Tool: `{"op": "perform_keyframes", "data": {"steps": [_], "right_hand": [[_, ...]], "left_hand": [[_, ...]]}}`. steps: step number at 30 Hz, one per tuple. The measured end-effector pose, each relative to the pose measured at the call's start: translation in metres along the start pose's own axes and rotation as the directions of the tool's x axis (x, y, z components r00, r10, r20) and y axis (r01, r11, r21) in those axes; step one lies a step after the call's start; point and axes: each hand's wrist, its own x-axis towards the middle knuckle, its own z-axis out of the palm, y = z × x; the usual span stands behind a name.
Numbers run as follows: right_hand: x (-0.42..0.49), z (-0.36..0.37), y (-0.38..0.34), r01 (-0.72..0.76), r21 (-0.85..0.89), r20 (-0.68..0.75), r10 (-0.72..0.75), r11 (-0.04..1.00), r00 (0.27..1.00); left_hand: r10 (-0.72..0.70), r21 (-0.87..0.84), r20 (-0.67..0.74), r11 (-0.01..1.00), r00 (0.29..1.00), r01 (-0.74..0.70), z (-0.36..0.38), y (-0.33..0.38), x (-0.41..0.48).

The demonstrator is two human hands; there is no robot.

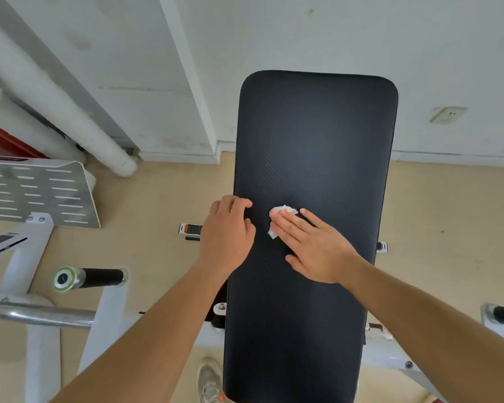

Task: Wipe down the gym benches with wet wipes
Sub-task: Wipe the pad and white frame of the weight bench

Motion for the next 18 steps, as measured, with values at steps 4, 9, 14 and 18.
{"op": "perform_keyframes", "data": {"steps": [4,9,14,18], "right_hand": [[0.042,-0.042,0.081,-0.222,-0.132,-0.092,0.211,0.966,0.973],[0.043,-0.035,0.062,-0.304,-0.002,-0.07,0.303,0.953,0.951],[-0.03,0.011,-0.006,0.104,0.013,0.078,-0.105,0.994,0.991],[0.041,-0.042,0.061,-0.069,-0.098,-0.036,0.066,0.993,0.997]], "left_hand": [[0.006,-0.017,-0.04,1.0,0.999,-0.006,0.005,-0.005,0.009],[-0.061,-0.056,-0.096,0.997,0.994,0.056,0.014,0.006,0.003],[-0.058,-0.027,-0.083,0.998,0.995,0.056,0.019,0.004,-0.02],[-0.07,-0.033,-0.129,0.997,0.989,0.067,0.009,-0.002,0.0]]}}
